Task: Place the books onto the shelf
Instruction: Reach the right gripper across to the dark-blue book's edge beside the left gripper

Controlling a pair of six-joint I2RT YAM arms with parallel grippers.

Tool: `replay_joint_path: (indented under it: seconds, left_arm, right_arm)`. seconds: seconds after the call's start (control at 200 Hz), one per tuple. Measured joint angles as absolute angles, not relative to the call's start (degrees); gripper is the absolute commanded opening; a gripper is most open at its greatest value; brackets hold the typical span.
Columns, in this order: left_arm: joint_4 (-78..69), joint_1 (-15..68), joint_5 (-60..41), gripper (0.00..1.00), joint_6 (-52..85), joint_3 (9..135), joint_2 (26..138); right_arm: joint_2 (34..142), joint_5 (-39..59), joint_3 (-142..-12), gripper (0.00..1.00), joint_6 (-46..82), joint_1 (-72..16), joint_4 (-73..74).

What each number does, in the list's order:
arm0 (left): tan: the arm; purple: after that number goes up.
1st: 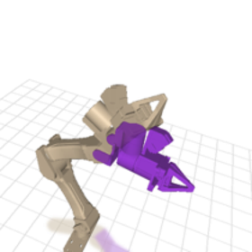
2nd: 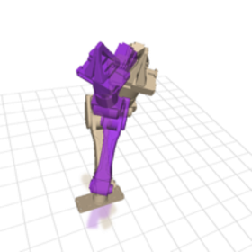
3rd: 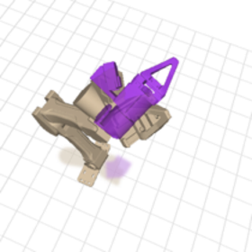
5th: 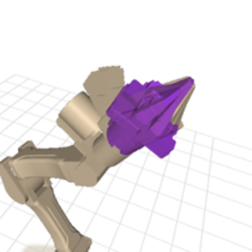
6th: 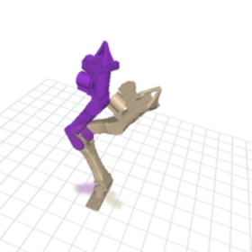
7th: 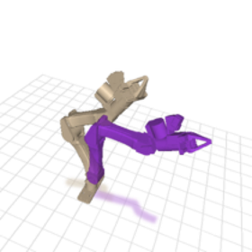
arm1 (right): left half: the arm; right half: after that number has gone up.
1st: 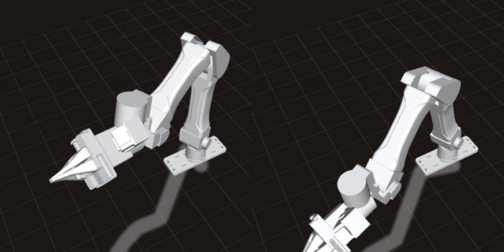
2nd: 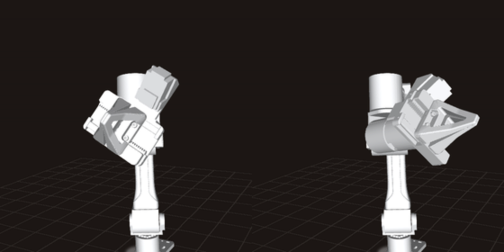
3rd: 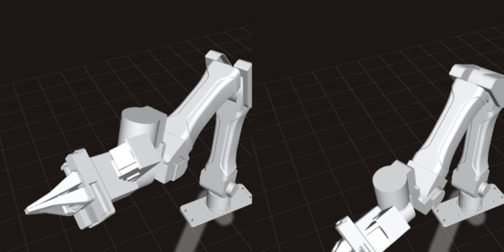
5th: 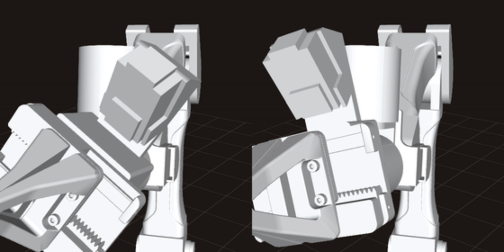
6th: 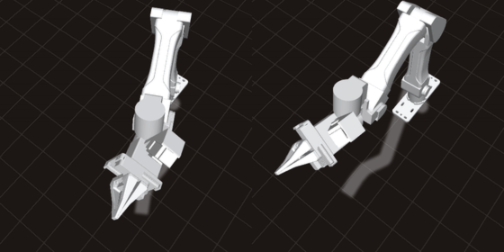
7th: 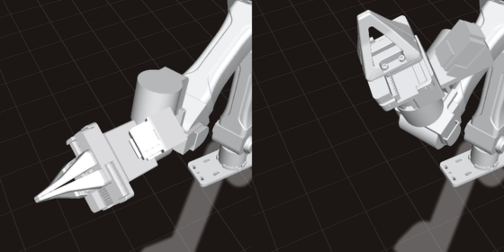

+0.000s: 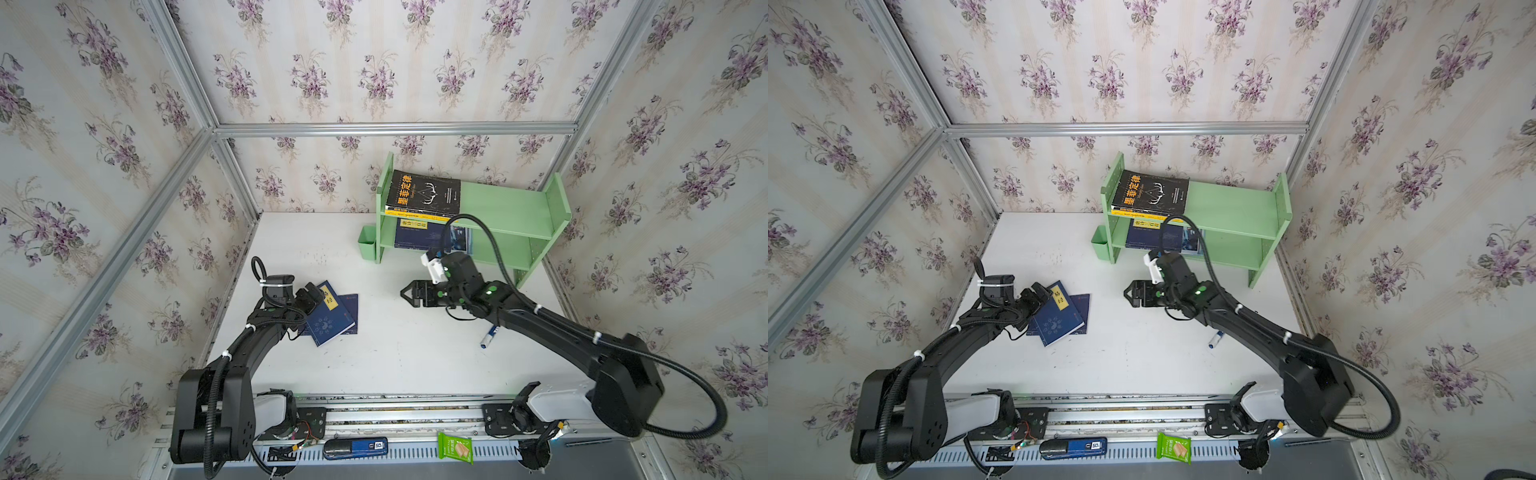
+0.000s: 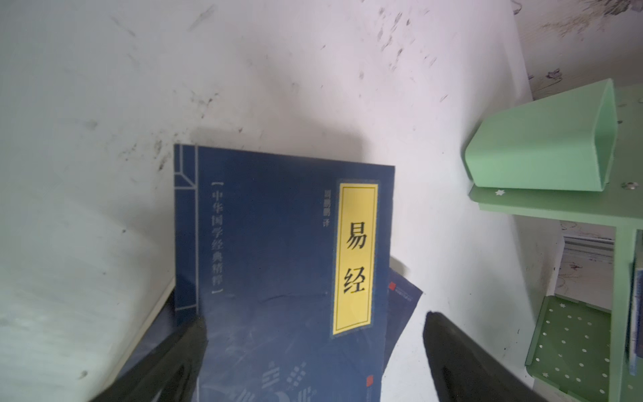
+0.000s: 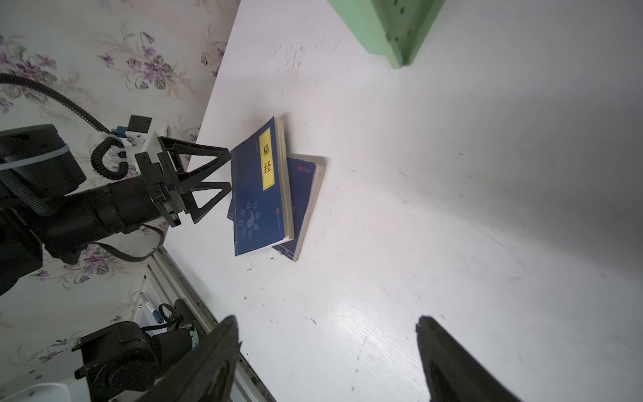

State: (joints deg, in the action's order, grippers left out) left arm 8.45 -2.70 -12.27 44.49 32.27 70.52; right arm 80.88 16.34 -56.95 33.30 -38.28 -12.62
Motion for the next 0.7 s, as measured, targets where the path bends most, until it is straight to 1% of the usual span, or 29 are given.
replay_joint_path:
  seconds: [0.12, 0.275, 0.36, 0.7]
  left_arm:
    - [8.03, -2.87, -12.25, 0.99, 44.75, 30.24, 67.99]
    - [8.23, -2.96, -12.23, 0.99, 45.15, 27.83, 66.00]
    - [8.16, -2.96, -12.36, 0.99, 45.12, 27.29, 66.02]
    - [4.82, -3.07, -14.70, 0.99, 45.06, 25.58, 67.46]
  right_arm:
    - [91.33, 16.12, -63.88, 0.78, 32.16, -42.92, -8.62]
    - [101.80, 16.53, -72.44, 0.74, 30.55, -47.11, -5.04]
    - [106.15, 16.78, -75.42, 0.72, 30.59, -47.83, -3.88]
    - [120.68, 17.69, -85.08, 0.55, 32.16, -49.10, -1.50]
